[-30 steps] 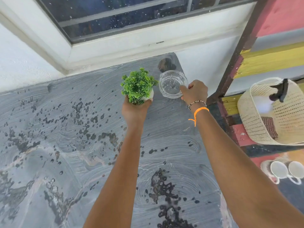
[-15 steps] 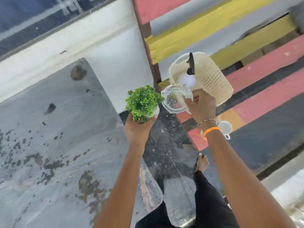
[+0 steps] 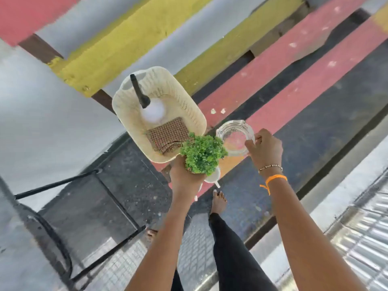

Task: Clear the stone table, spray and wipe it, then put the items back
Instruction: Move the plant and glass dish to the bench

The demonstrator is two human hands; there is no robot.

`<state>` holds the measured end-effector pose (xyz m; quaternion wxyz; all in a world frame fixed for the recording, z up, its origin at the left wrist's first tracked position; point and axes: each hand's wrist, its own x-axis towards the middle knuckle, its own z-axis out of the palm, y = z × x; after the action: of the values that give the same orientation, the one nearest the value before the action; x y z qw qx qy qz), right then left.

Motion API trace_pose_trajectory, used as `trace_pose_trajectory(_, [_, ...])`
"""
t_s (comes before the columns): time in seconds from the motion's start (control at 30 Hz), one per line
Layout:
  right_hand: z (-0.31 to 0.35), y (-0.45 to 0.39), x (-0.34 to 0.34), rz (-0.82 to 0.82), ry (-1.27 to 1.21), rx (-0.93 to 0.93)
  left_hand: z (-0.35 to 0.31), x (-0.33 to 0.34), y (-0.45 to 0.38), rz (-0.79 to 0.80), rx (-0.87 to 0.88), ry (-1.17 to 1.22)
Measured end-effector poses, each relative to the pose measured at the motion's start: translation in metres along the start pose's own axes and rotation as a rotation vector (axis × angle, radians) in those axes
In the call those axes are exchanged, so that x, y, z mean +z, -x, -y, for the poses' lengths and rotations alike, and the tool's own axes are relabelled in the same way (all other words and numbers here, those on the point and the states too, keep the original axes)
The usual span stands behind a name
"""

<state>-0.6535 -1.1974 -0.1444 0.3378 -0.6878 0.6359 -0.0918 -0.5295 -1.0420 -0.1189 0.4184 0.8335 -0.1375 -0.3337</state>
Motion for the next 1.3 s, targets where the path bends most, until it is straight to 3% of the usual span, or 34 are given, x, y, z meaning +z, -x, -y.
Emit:
trace_pose_trajectory(0.23, [-0.072, -0.065, 0.018, 0.049, 0.059, 0.106, 0.010, 0.090, -0.030, 0.097, 0.079, -0.161])
trace_pose_trajectory(0.53, [-0.112, -0.106, 0.044, 0.061, 0.013, 0.110, 0.043, 0.136, -0.072, 0.129, 0.076, -0.207])
trace_pose_trajectory(0.7, [-0.115, -0.109, 0.049, 0.049, -0.051, 0.113, 0.044, 0.146, -0.078, 0.128, 0.126, -0.224])
trace_pose_trajectory(1.03, [-0.113, -0.096, 0.050, 0.064, -0.176, 0.253, 0.033, 0.145, -0.078, 0.170, 0.010, -0.201])
trace_pose_trajectory(1.3, [-0.090, -0.065, 0.043, 0.066, -0.179, 0.212, 0.025, 0.117, -0.070, 0.238, -0.137, -0.162])
